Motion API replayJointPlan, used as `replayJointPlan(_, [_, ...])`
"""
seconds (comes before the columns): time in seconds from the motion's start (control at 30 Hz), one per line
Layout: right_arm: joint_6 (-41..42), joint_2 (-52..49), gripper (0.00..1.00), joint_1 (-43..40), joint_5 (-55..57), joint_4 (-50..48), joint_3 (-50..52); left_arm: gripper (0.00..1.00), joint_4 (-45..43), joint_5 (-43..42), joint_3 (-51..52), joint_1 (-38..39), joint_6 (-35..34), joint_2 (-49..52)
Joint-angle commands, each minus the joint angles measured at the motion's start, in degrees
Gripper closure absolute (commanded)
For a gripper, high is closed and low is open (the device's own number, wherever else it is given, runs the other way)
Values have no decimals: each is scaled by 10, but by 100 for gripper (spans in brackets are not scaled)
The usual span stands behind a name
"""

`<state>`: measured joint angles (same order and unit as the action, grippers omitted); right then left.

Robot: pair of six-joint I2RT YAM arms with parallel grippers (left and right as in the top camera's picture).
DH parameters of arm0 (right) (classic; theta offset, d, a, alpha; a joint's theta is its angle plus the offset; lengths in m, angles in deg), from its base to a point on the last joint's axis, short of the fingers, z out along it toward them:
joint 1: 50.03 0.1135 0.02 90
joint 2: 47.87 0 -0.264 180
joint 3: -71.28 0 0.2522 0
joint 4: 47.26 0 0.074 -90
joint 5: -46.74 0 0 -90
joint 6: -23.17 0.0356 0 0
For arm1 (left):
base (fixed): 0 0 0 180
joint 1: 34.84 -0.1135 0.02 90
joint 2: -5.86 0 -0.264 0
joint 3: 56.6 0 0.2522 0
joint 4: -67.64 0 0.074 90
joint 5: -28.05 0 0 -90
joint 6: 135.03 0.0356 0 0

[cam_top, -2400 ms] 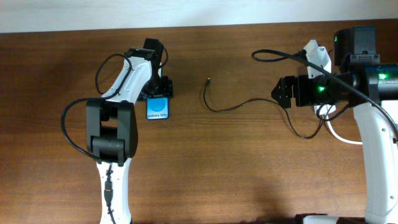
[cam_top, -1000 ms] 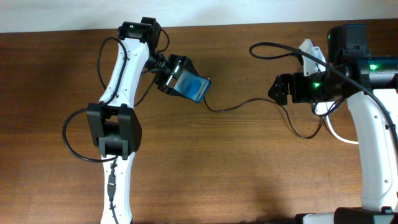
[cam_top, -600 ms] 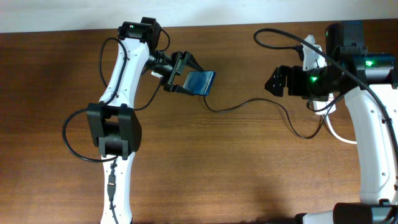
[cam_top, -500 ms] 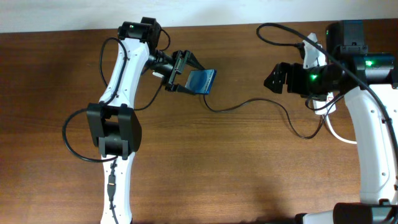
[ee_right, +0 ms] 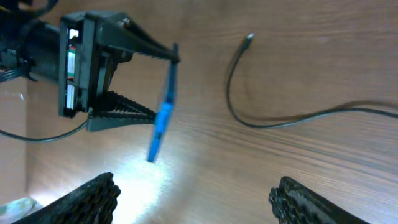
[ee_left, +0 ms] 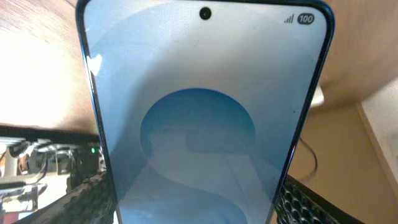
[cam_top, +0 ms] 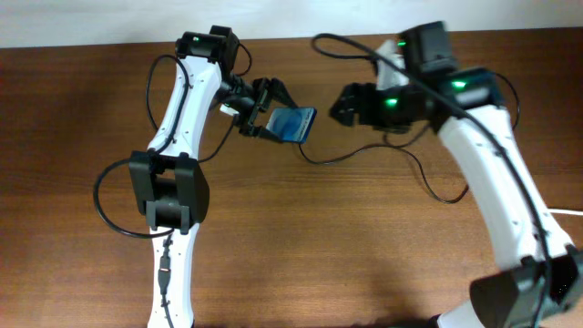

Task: Plug charger to phone and switch on socket

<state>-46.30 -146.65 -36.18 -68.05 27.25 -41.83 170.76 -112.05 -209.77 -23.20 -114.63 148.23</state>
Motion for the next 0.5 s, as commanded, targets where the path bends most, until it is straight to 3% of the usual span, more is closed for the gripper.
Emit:
replayJointPlan(0.0, [90, -47, 17, 37, -1, -53, -9, 100, 0, 71, -17, 4, -48, -6])
replayJointPlan(0.2, [188, -103, 30, 113, 77, -103, -9, 100, -2, 70, -17, 4, -63, -6])
replayJointPlan(0.47, [205, -108, 40, 132, 104, -109, -9, 100, -1, -10, -17, 3, -54, -6])
